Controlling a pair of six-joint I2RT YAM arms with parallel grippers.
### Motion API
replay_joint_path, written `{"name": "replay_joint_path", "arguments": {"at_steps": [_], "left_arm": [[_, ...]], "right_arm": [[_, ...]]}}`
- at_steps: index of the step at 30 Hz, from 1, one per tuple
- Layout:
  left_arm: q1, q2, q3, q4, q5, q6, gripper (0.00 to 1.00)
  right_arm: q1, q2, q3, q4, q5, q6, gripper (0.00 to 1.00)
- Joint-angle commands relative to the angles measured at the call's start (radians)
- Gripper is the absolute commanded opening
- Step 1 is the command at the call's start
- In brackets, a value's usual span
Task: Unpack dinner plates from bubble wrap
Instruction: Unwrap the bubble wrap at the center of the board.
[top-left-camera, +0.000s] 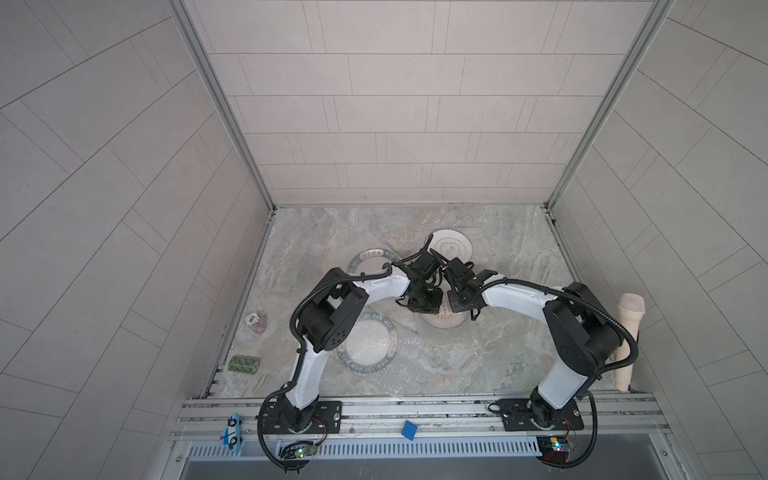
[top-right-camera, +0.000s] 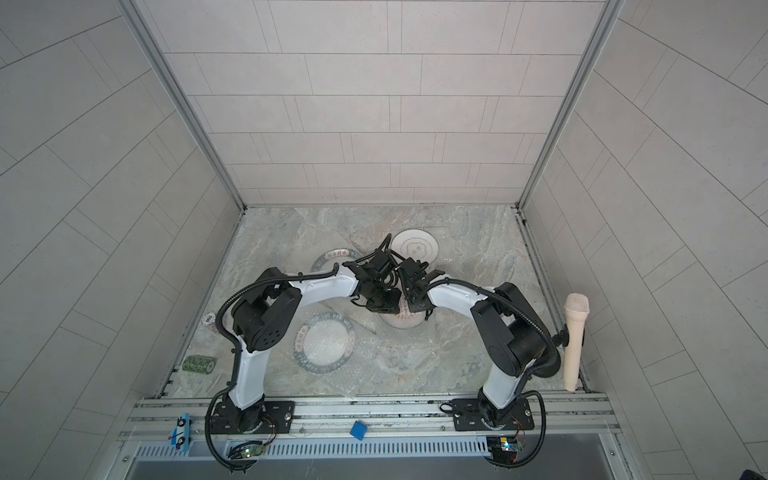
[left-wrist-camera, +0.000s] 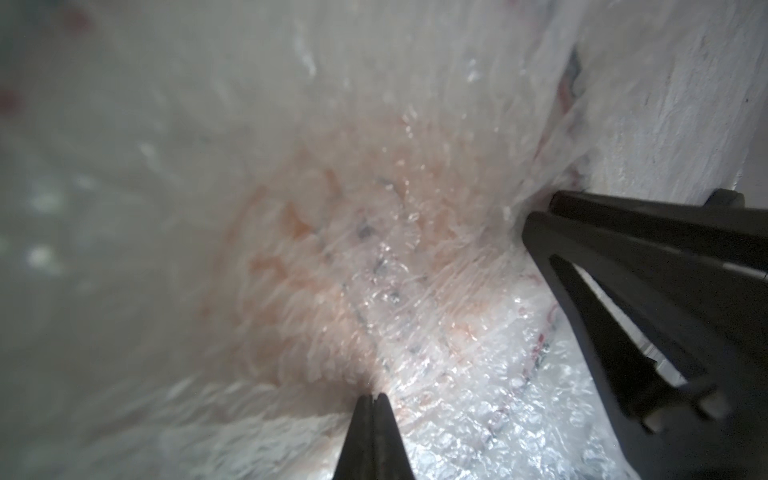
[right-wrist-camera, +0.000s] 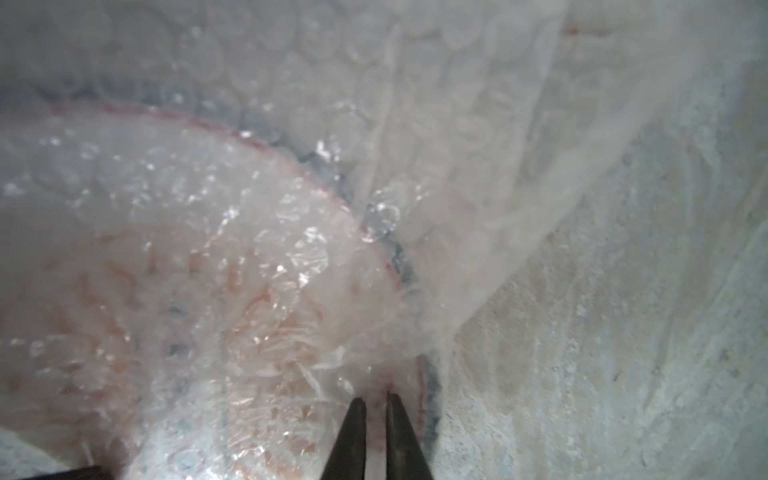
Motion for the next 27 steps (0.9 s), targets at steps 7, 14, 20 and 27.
{"name": "replay_joint_path", "arguments": {"at_steps": [7,14,20,27], "left_arm": [[-0.004,0.069,-0.052,-0.101,-0.085,-0.006,0.01],[-0.004,0.071,-0.051,-0.109,-0.094,-0.009,0.01],[-0.004,0.078,-0.047,-0.116,-0.1,-0.011,0.0],[-0.004,0.08,-0.046,-0.122,-0.104,-0.013,0.0]], "right_arm": [[0.007,-0.026,-0.052,-0.033,0.046,0.028,0.0],[-0.003,-0.115,-0.072,-0.018,0.055,0.04,0.0],[-0.074,-0.17,-0.104,0.034,-0.042,0.046,0.0],[-0.176,-0.202,-0.15,0.096,-0.133,0.077,0.0]]}}
